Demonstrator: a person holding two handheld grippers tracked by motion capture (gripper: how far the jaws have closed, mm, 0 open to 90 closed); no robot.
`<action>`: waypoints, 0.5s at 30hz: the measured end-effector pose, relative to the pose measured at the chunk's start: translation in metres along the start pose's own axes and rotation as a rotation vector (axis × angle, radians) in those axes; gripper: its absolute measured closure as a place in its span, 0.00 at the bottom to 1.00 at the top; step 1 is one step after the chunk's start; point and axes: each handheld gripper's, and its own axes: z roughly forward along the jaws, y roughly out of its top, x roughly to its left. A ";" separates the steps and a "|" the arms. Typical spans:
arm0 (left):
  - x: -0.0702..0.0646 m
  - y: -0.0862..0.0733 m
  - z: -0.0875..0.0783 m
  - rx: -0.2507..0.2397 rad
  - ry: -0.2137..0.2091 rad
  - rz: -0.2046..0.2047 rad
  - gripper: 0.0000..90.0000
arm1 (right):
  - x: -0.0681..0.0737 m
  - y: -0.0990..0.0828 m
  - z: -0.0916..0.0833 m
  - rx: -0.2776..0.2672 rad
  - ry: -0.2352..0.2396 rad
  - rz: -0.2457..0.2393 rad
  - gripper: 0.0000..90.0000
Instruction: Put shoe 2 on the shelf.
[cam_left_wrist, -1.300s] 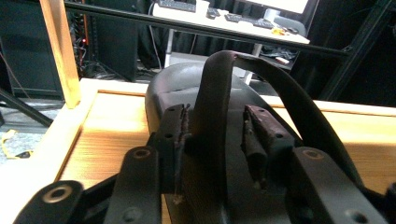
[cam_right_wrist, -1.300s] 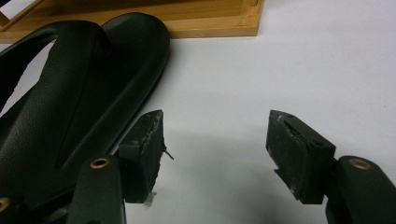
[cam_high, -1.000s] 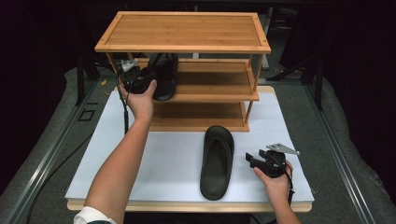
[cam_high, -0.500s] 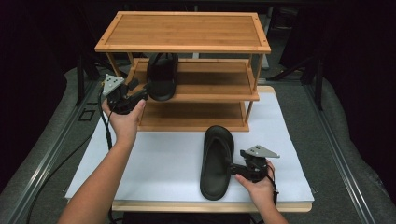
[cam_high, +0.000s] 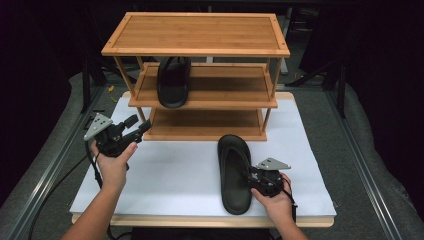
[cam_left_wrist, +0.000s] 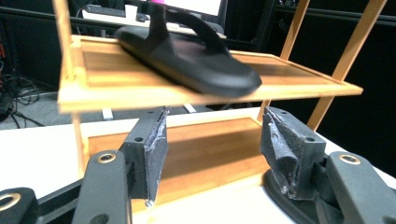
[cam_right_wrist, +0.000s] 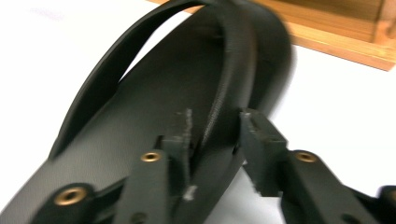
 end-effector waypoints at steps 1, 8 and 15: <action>0.000 -0.002 -0.003 -0.004 0.004 0.001 0.46 | -0.003 -0.001 -0.002 -0.004 -0.004 0.004 0.78; 0.005 -0.015 -0.003 0.023 0.000 -0.002 0.46 | -0.019 -0.001 -0.004 -0.035 -0.050 0.017 0.87; 0.002 -0.028 0.009 0.081 -0.025 0.016 0.46 | -0.024 0.000 -0.002 -0.068 -0.052 0.012 0.77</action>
